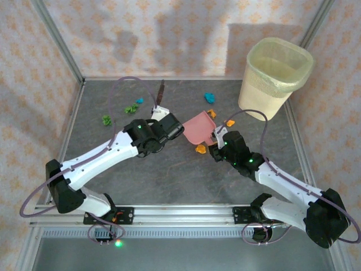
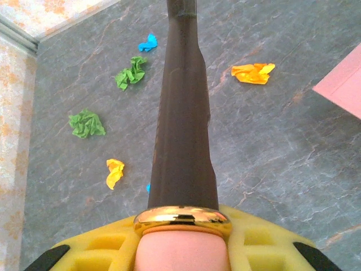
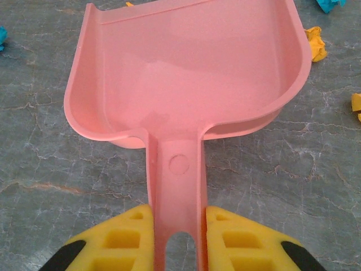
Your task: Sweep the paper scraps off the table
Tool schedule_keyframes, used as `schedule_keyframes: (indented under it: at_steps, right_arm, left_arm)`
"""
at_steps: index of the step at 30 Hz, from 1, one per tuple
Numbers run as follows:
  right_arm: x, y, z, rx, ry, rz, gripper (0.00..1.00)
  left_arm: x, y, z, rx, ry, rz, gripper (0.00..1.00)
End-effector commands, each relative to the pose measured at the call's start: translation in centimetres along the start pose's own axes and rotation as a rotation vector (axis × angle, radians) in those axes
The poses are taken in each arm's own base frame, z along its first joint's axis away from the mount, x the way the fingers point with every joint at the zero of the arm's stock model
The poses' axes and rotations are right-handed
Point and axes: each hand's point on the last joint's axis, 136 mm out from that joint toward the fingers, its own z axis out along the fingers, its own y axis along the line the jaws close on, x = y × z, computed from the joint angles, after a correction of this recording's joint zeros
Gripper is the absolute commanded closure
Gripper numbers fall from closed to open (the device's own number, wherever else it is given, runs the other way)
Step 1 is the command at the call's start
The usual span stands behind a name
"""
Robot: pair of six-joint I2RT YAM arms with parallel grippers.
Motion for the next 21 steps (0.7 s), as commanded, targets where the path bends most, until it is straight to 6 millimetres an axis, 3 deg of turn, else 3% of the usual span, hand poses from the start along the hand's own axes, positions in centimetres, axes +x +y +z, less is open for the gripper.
schedule_keyframes:
  at_steps: [1, 8, 15, 21]
  right_arm:
    - [-0.4, -0.3, 0.4, 0.008, -0.02, 0.02, 1.0]
    - [0.5, 0.7, 1.5, -0.041, 0.076, 0.007, 1.0]
    - [0.6, 1.8, 3.0, -0.088, 0.177, 0.012, 1.0]
    - [0.4, 1.9, 3.5, -0.081, 0.256, -0.013, 1.0]
  left_arm:
    - [-1.0, -0.1, -0.3, 0.01, -0.049, -0.035, 1.0]
    - [-0.6, -0.4, 1.0, -0.084, 0.069, 0.092, 1.0]
    - [0.7, -2.2, 2.8, -0.054, 0.249, 0.239, 1.0]
    - [0.8, -3.3, 4.5, -0.017, 0.337, 0.246, 1.0]
